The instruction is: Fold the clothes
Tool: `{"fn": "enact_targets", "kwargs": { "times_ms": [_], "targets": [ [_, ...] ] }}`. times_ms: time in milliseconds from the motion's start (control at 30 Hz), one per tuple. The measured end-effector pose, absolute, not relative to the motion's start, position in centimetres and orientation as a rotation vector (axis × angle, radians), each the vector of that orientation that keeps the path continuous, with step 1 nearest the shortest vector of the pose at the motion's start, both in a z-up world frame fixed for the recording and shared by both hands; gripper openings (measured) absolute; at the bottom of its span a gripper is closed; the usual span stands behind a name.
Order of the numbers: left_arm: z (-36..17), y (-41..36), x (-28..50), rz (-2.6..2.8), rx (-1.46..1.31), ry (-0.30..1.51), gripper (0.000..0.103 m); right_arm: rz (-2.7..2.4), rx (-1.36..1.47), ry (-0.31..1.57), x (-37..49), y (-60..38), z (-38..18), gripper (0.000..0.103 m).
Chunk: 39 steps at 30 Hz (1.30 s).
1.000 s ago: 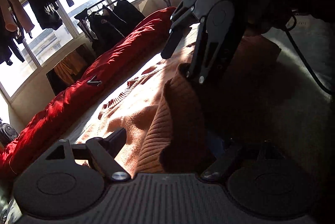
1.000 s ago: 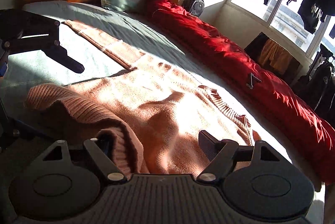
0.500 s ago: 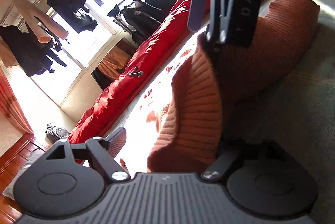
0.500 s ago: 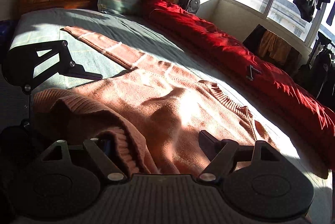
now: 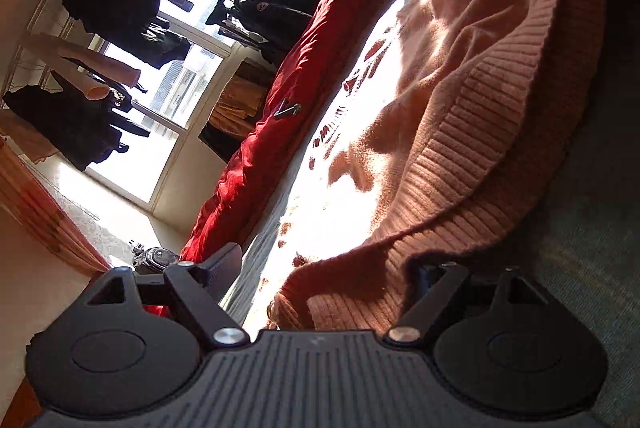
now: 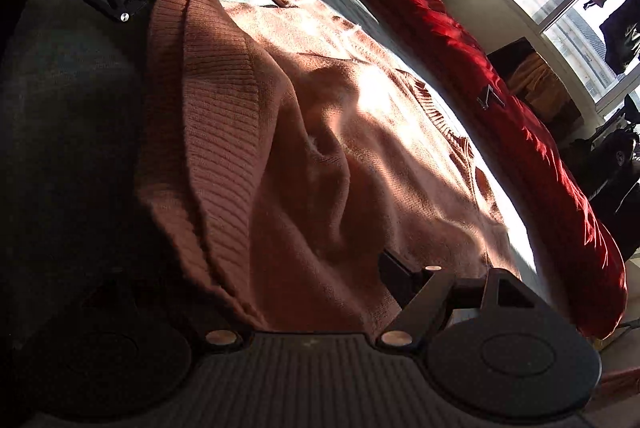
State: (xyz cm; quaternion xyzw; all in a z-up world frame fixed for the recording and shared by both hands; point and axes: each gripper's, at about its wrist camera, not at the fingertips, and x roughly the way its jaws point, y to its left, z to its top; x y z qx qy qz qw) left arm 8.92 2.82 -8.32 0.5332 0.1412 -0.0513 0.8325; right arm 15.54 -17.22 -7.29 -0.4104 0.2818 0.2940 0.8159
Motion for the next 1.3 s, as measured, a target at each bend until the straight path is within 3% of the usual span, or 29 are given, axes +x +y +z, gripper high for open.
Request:
{"fn": "enact_targets", "kwargs": {
  "times_ms": [200,300,467,500,533,633,667,833,967,1100,1300],
  "targets": [
    [-10.2,1.6,8.0,-0.217,1.333,0.248,0.083,0.602,-0.883,0.573,14.0,-17.9,-7.7,0.080],
    [-11.2,1.0,8.1,-0.282,1.465,0.210,0.083,0.606,-0.979,0.514,12.9,-17.2,-8.0,0.067],
    [-11.9,0.1,8.6,-0.421,1.555,0.245,0.080,0.634,-0.952,0.575,12.6,-16.9,-8.2,0.032],
    [-11.9,0.0,8.8,-0.438,1.543,0.268,0.077,0.639,-0.946,0.588,12.5,-16.9,-8.3,0.030],
    [-11.8,-0.1,9.0,-0.452,1.517,0.302,0.065,0.645,-0.940,0.601,12.4,-16.8,-8.3,0.029],
    [-10.7,-0.1,9.7,-0.476,1.404,0.395,0.029,0.656,-0.895,0.644,12.3,-17.0,-8.4,0.008],
    [-10.2,0.1,9.8,-0.477,1.384,0.404,0.026,0.651,-0.885,0.643,12.1,-17.0,-8.3,0.008],
    [-8.5,0.8,8.9,-0.451,1.371,0.354,0.034,0.638,-0.883,0.613,11.4,-17.7,-6.2,0.007],
    [-8.8,0.9,8.1,-0.420,1.405,0.363,0.056,0.616,-0.850,0.569,11.1,-19.1,-2.7,0.007],
    [-8.9,0.2,7.1,-0.456,1.368,0.376,0.059,0.594,-0.823,0.577,11.2,-21.0,-0.5,0.007],
    [-9.6,-0.4,6.6,-0.476,1.352,0.431,0.059,0.635,-0.868,0.657,11.1,-21.7,-3.2,0.008]
  ]
}}
